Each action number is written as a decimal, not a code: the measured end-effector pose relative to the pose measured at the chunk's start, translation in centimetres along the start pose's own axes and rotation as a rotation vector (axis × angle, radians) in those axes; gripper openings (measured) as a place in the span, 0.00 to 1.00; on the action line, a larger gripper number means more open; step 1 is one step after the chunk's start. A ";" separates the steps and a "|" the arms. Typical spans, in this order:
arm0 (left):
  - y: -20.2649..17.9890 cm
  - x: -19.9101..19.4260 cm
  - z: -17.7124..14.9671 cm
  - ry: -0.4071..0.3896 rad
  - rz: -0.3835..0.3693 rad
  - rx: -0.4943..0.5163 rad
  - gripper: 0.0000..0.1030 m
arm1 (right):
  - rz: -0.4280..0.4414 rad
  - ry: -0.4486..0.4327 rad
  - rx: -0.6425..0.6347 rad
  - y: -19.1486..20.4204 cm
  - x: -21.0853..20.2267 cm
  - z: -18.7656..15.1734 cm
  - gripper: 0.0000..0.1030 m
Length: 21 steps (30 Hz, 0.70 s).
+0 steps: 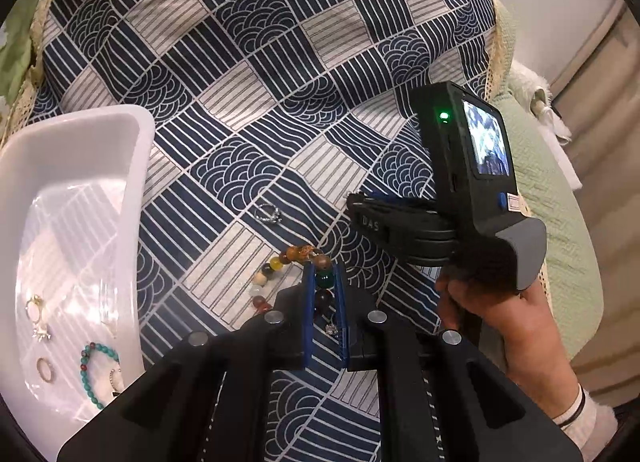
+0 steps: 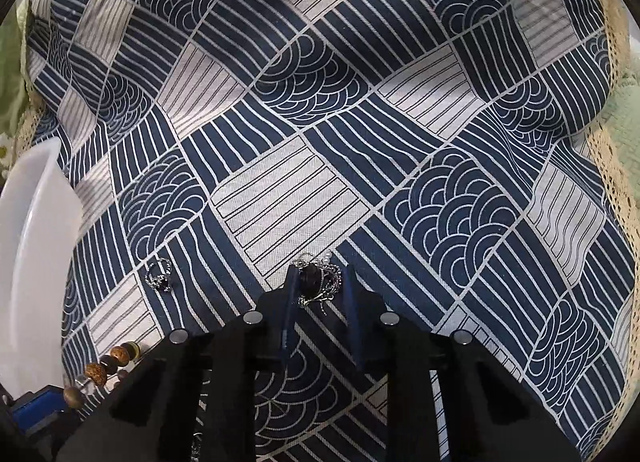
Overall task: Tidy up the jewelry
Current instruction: 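Carry the bead bracelet and silver pendant into the white tray and release both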
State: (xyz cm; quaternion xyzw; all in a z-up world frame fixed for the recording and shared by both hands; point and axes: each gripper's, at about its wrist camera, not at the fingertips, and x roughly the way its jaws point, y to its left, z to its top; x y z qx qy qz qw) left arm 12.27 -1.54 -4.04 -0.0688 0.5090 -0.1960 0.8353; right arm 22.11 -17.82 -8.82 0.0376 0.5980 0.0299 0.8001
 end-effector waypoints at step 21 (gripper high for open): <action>7.5 -15.7 0.6 -0.265 0.034 -0.088 0.09 | 0.396 -0.246 -0.152 10.8 -17.3 -1.0 0.22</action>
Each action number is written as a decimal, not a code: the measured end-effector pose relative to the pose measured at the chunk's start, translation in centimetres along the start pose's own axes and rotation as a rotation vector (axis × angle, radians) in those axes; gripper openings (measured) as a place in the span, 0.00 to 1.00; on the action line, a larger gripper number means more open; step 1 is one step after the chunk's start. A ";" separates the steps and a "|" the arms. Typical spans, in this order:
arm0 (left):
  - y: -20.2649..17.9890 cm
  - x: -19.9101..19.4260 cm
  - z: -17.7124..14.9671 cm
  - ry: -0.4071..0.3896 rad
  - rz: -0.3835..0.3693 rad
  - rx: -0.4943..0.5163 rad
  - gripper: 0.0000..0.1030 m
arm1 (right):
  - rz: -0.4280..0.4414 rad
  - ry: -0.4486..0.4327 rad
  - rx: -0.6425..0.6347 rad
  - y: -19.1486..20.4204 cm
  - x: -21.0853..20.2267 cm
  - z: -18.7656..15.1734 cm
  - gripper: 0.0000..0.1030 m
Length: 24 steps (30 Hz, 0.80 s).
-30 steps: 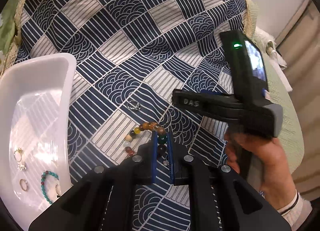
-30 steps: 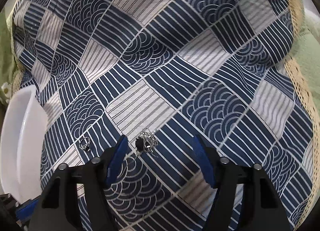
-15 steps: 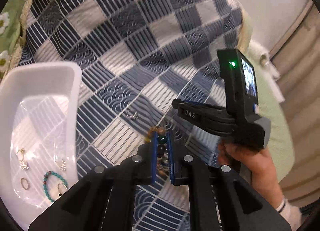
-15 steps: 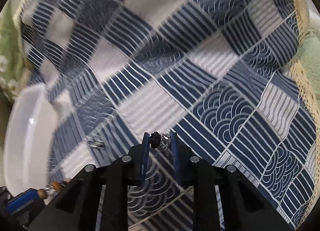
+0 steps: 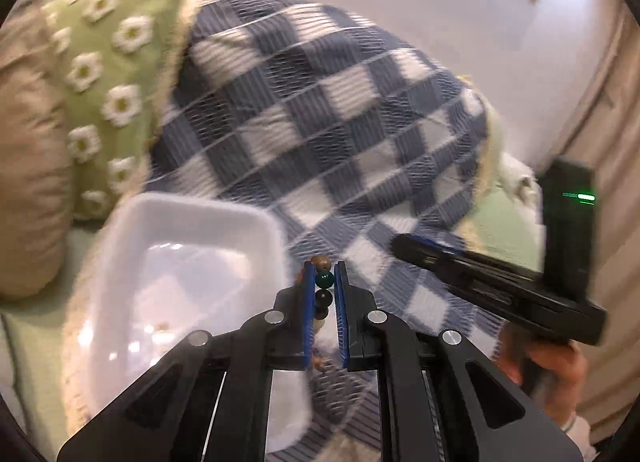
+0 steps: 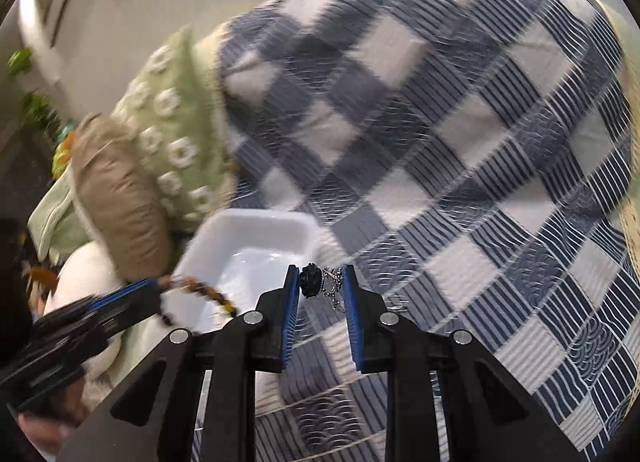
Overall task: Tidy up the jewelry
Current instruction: 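Carry the bead bracelet and silver pendant into the white tray and release both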
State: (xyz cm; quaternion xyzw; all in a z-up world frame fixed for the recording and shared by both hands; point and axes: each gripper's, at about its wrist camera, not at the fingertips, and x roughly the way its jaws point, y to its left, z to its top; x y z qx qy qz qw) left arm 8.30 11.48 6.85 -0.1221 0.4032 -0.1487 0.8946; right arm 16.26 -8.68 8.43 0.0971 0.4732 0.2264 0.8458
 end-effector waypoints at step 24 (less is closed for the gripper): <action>12.2 6.0 -2.5 0.199 0.202 -0.093 0.09 | -0.020 0.225 -0.223 9.3 12.8 -6.8 0.22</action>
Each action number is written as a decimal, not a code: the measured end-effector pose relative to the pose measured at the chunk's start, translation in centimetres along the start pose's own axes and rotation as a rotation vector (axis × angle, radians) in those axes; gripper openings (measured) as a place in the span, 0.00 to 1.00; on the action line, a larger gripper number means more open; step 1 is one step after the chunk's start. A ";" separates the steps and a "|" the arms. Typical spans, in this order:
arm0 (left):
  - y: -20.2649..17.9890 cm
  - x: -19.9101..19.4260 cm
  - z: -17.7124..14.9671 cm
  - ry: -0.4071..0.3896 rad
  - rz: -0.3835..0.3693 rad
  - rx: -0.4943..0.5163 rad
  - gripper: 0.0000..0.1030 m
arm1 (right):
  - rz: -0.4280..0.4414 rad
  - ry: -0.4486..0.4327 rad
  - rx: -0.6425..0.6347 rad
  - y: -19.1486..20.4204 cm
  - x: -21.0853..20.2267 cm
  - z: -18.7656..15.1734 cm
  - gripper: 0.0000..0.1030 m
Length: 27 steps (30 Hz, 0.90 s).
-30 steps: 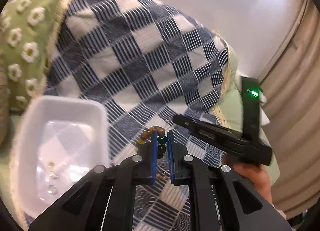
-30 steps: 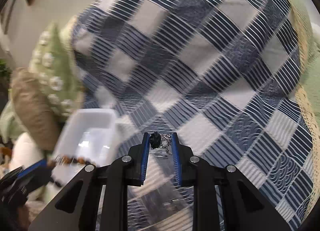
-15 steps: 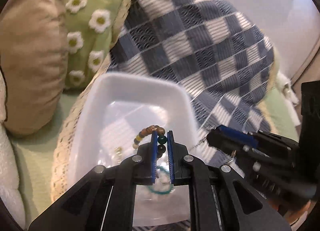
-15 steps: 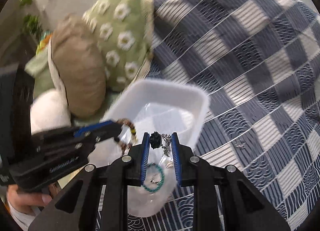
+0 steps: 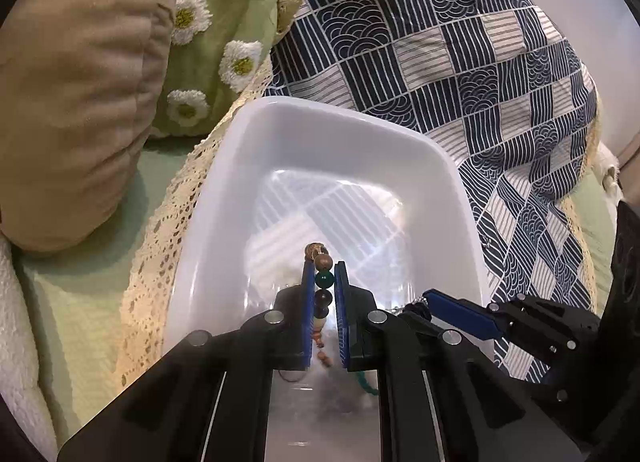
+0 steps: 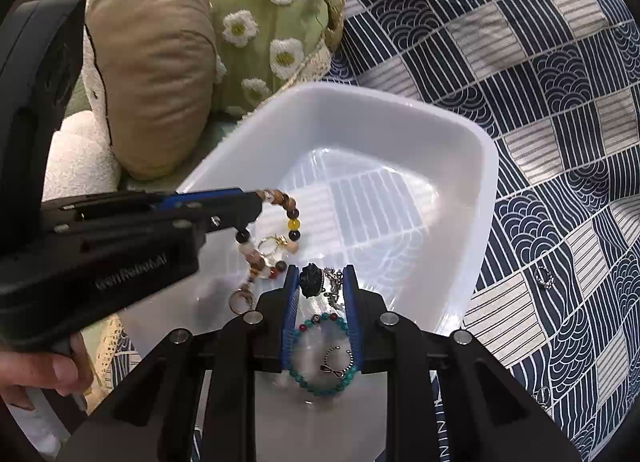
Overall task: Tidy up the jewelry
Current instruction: 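Carry the bead bracelet and silver pendant into the white tray and release both, then move both tools back over the cloth toward the silver rings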
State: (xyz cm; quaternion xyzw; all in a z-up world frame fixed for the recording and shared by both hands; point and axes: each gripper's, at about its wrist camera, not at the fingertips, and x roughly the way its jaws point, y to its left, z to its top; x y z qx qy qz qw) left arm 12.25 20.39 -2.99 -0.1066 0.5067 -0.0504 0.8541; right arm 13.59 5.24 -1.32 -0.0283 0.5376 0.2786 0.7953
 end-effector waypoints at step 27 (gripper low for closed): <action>-0.8 -1.2 0.2 -0.001 0.025 -0.017 0.11 | -0.032 0.002 0.002 -0.2 -2.1 0.2 0.30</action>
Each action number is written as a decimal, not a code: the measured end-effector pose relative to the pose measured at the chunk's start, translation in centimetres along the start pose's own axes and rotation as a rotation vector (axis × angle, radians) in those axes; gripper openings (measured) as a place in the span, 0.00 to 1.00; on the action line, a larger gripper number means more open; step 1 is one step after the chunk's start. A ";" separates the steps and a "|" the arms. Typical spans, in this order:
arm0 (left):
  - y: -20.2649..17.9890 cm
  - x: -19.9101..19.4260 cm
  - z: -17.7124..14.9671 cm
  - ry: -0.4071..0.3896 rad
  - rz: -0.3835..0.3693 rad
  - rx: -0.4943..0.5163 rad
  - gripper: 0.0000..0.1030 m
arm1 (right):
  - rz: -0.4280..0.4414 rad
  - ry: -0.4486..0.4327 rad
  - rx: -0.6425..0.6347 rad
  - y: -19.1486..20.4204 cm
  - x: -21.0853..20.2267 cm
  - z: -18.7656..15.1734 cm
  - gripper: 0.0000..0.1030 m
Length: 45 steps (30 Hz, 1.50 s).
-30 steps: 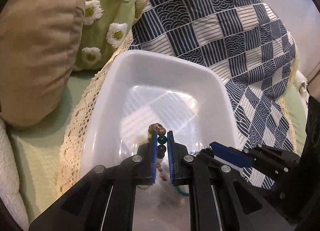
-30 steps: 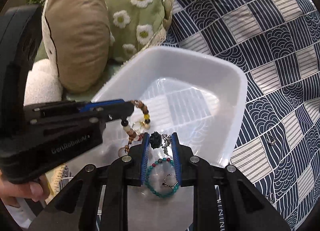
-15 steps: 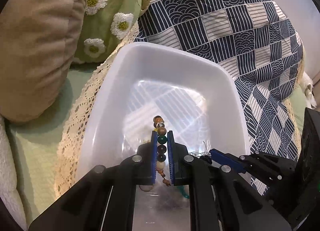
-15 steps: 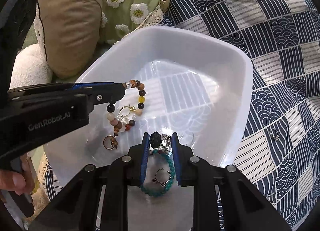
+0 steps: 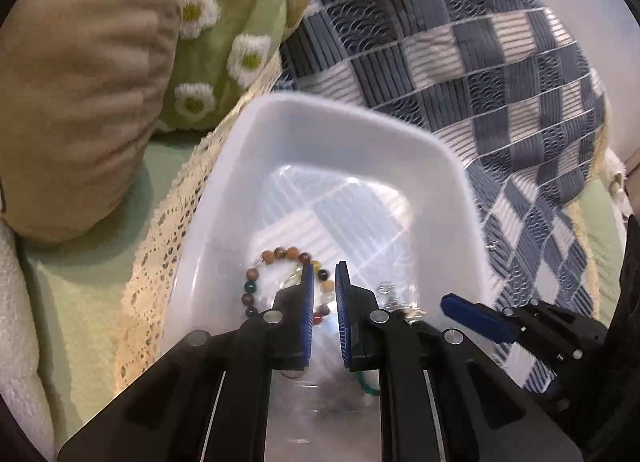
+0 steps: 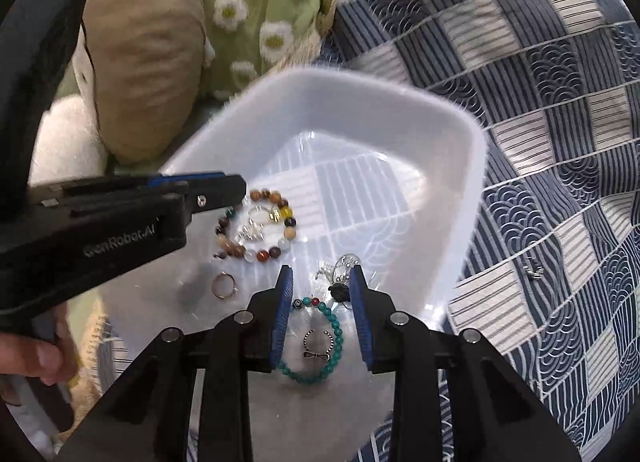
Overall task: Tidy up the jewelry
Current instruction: 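Move both tools back over the cloth toward the silver rings, then grasp a silver ring with the left tool while the right tool grasps another ring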
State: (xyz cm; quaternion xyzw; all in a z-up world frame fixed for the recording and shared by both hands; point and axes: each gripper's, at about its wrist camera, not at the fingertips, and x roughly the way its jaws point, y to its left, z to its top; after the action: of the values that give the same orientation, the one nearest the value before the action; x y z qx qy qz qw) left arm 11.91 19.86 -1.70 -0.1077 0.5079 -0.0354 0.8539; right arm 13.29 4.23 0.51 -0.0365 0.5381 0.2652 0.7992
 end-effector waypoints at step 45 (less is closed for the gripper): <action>-22.0 15.0 -0.6 0.070 -0.032 0.182 0.42 | -0.204 -0.007 0.404 -23.4 -8.3 -8.8 0.62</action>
State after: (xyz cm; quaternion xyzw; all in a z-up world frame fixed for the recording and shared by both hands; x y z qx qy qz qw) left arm 19.72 -4.25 -10.00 -0.0363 0.5302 -0.0986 0.8414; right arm 14.43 -22.01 -1.13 0.0712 0.5710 0.0701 0.8148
